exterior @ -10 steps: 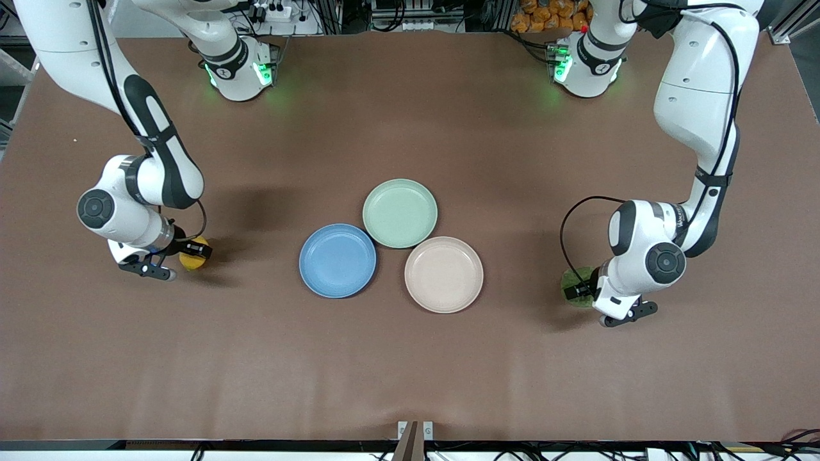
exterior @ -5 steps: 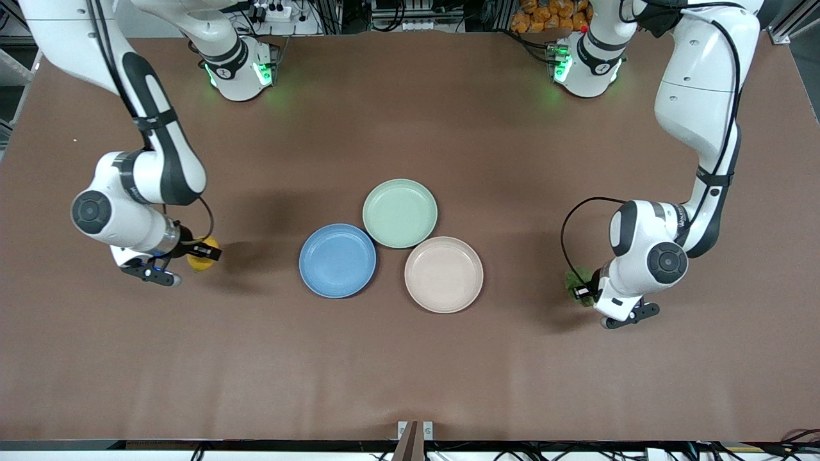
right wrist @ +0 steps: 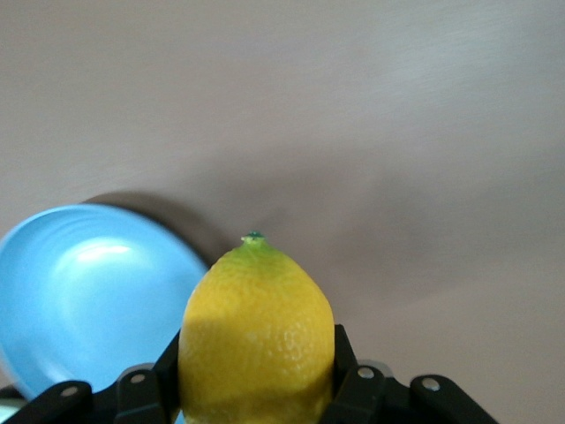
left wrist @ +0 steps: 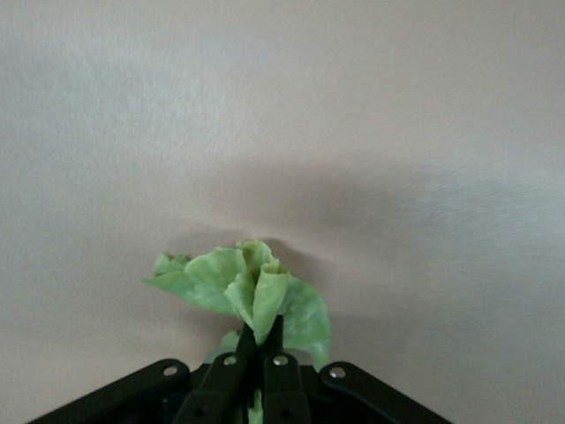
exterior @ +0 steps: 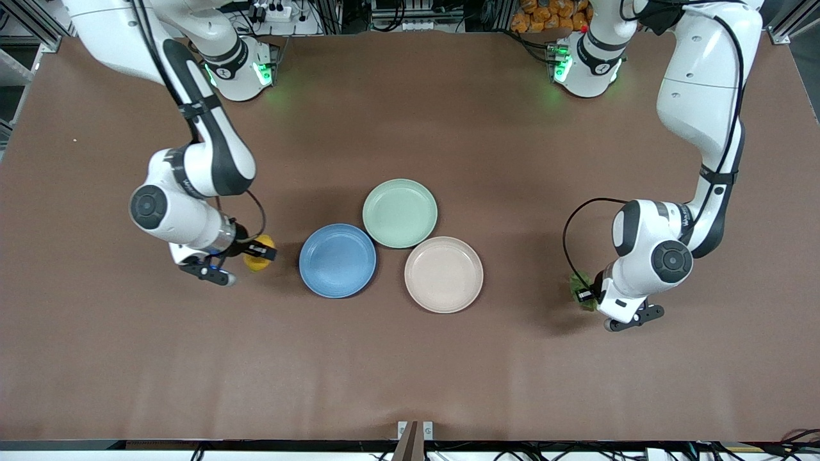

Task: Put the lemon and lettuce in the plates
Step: 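Carry the lemon to the blue plate while the left gripper carries lettuce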

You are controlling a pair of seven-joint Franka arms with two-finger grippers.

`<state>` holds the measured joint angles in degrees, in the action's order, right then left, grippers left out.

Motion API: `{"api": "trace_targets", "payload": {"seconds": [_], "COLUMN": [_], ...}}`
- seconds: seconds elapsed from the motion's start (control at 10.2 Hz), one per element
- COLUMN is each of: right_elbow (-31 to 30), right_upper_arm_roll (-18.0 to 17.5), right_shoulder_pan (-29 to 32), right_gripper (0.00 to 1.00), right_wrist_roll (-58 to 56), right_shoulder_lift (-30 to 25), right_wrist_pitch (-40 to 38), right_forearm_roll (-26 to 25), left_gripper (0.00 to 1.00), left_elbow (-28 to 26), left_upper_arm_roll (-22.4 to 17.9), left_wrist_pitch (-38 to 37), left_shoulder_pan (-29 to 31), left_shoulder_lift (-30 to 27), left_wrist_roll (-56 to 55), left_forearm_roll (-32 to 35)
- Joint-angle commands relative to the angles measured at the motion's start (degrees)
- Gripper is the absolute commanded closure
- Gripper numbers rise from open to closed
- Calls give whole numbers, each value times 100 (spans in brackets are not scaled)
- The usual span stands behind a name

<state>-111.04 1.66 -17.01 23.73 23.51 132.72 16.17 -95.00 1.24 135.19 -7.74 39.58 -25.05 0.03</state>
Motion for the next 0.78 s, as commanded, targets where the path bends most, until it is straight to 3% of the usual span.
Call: {"api": "trace_targets", "payload": {"seconds": [0.0, 0.29, 0.68], "right_elbow": [643, 742, 715], "right_upper_arm_roll": [27, 18, 19], "right_shoulder_pan": [-459, -838, -1173], "right_gripper": [94, 90, 82], "right_wrist_roll": [377, 624, 984], "right_shoulder_lift": [539, 953, 1314], "right_wrist_pitch": [17, 639, 1107], "right_forearm_roll": [229, 238, 229], "left_gripper": [100, 100, 100], "left_elbow": [-71, -71, 96], "left_upper_arm_roll": [17, 26, 35], "left_wrist_pitch": [-238, -459, -468], "left_shoulder_pan": [-87, -464, -1421], "left_shoulder_lift": [-520, -1004, -970], "left_wrist_roll": [-184, -692, -2317], "left_forearm_roll": [156, 95, 77]}}
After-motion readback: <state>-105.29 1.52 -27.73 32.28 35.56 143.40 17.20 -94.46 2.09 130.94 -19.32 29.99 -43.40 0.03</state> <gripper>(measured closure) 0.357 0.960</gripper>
